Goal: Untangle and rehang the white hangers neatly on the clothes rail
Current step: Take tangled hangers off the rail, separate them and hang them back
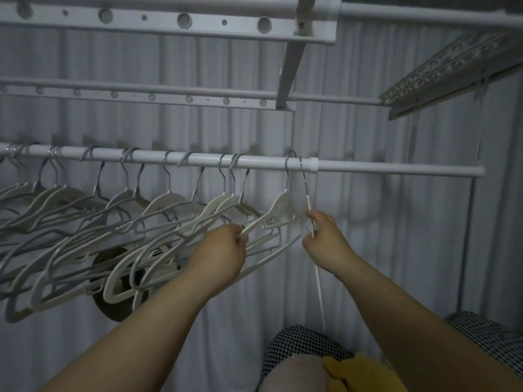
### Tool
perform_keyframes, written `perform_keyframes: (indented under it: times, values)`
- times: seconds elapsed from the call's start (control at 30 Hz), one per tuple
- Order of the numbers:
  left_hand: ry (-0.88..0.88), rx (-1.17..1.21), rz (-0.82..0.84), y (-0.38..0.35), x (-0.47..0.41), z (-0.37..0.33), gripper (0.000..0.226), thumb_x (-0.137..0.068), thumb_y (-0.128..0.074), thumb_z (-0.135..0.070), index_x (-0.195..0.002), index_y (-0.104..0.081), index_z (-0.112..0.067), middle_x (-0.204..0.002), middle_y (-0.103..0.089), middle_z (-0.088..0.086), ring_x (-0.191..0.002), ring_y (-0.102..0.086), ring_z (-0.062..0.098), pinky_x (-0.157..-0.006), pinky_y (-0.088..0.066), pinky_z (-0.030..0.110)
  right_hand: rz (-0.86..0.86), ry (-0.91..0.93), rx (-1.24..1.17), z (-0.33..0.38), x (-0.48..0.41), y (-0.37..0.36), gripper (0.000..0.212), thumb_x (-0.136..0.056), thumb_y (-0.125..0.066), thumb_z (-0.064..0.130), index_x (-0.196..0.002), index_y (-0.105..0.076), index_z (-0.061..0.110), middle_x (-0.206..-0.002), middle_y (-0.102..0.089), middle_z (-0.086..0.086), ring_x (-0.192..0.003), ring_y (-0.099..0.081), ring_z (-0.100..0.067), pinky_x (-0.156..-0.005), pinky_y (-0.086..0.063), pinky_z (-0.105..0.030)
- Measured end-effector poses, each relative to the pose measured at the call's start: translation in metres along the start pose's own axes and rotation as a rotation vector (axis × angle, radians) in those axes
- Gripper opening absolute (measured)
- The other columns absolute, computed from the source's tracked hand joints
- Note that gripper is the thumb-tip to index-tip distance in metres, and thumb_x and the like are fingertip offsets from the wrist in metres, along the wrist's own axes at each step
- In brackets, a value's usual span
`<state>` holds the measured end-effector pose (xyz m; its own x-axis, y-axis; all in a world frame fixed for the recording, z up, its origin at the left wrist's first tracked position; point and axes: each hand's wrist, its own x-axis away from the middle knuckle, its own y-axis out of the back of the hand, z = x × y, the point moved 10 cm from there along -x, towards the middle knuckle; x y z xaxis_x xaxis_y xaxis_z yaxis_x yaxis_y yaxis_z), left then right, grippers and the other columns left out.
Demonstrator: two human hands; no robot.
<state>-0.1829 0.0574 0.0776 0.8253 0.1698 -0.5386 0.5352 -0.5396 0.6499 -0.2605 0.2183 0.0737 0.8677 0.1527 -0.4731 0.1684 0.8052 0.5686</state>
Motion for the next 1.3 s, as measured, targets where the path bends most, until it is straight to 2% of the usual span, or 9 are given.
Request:
perform_keyframes:
  times: [0.33, 0.43, 0.5, 0.6, 0.83, 0.97, 1.07, 1.2, 1.3]
  values:
    - [-0.083, 0.075, -0.205, 0.025, 0.015, -0.001, 0.038, -0.093, -0.040, -0.011, -0.056, -0.038, -0.019, -0.058, -0.046, -0.001, -0.071, -0.050, 0.025, -0.060, -0.028, 0.029, 0.025, 0.054, 0.013, 0.000, 0.002, -0.005, 0.046, -0.089, -0.043, -0.001, -0.134, -0.039, 0.007, -0.139, -0.031, -0.010, -0.091, -0.041, -0.012, -0.069, -0.029, -0.008]
    - [-0.083, 0.114, -0.236, 0.032, 0.030, 0.004, 0.042, -0.092, -0.043, -0.010, -0.052, -0.037, -0.024, -0.055, -0.045, -0.006, -0.061, -0.047, 0.019, -0.055, -0.029, 0.028, 0.034, 0.066, -0.008, 0.002, 0.005, -0.006, 0.045, -0.089, -0.044, -0.001, -0.133, -0.041, 0.007, -0.139, -0.031, -0.010, -0.094, -0.044, -0.015, -0.079, -0.034, -0.013]
    - [-0.083, 0.126, -0.246, 0.035, 0.043, 0.010, 0.044, -0.091, -0.044, -0.008, -0.051, -0.039, -0.024, -0.052, -0.045, -0.006, -0.054, -0.045, 0.006, -0.049, -0.031, 0.012, 0.045, 0.066, -0.026, 0.003, 0.008, -0.007, 0.045, -0.089, -0.045, 0.000, -0.133, -0.041, 0.008, -0.141, -0.030, -0.009, -0.108, -0.048, -0.022, -0.086, -0.036, -0.018]
    - [-0.029, 0.143, -0.215, 0.037, 0.064, 0.028, 0.044, -0.091, -0.046, -0.010, -0.051, -0.044, -0.027, -0.048, -0.051, -0.002, -0.051, -0.053, 0.003, -0.051, -0.036, 0.008, 0.037, 0.095, 0.015, 0.006, 0.010, -0.006, 0.046, -0.090, -0.049, 0.007, -0.134, -0.040, 0.009, -0.142, -0.031, -0.009, -0.119, -0.046, -0.023, -0.088, -0.032, -0.016]
    - [0.072, 0.148, -0.199, 0.069, 0.126, 0.053, 0.033, -0.090, -0.050, -0.014, -0.065, -0.062, -0.032, -0.065, -0.064, -0.021, -0.045, -0.054, -0.004, -0.045, -0.037, 0.008, -0.121, 0.308, 0.278, 0.040, 0.026, 0.008, 0.049, -0.089, -0.054, 0.025, -0.135, -0.041, 0.013, -0.149, -0.029, -0.007, -0.138, -0.022, -0.024, -0.108, -0.014, -0.021]
    - [0.112, 0.128, -0.208, 0.088, 0.164, 0.055, 0.048, -0.087, -0.054, -0.011, -0.063, -0.064, -0.052, -0.061, -0.065, -0.024, -0.055, -0.057, -0.011, -0.051, -0.039, 0.003, -0.026, 0.488, 0.389, 0.079, 0.049, -0.005, 0.055, -0.088, -0.055, 0.031, -0.139, -0.037, 0.018, -0.150, -0.030, -0.001, -0.139, -0.020, -0.020, -0.109, -0.011, -0.022]
    - [0.155, 0.109, -0.216, 0.105, 0.189, 0.062, 0.062, -0.085, -0.058, -0.011, -0.059, -0.056, -0.068, -0.065, -0.068, -0.022, -0.055, -0.056, 0.001, -0.047, -0.039, 0.008, 0.160, 0.585, 0.429, 0.104, 0.069, -0.029, 0.058, -0.086, -0.057, 0.036, -0.139, -0.037, 0.022, -0.143, -0.042, -0.003, -0.137, -0.027, -0.019, -0.110, -0.013, -0.024]
    - [0.211, 0.170, -0.229, 0.130, 0.211, 0.081, 0.053, -0.083, -0.060, -0.012, -0.061, -0.063, -0.060, -0.064, -0.071, -0.015, -0.042, -0.048, 0.003, -0.039, -0.036, 0.010, 0.407, 0.528, 0.142, 0.124, 0.094, -0.055, 0.049, -0.081, -0.065, 0.026, -0.127, -0.052, 0.017, -0.091, -0.064, 0.015, -0.102, -0.058, -0.003, -0.106, -0.037, -0.022]
    - [0.214, 0.209, -0.200, 0.139, 0.223, 0.089, 0.055, -0.083, -0.059, -0.006, -0.058, -0.066, -0.055, -0.061, -0.071, -0.010, -0.035, -0.045, 0.000, -0.036, -0.037, 0.011, 0.582, 0.463, -0.006, 0.135, 0.112, -0.071, 0.032, -0.082, -0.065, 0.012, -0.114, -0.062, 0.010, -0.077, -0.061, 0.013, -0.068, -0.056, 0.006, -0.069, -0.041, 0.003]
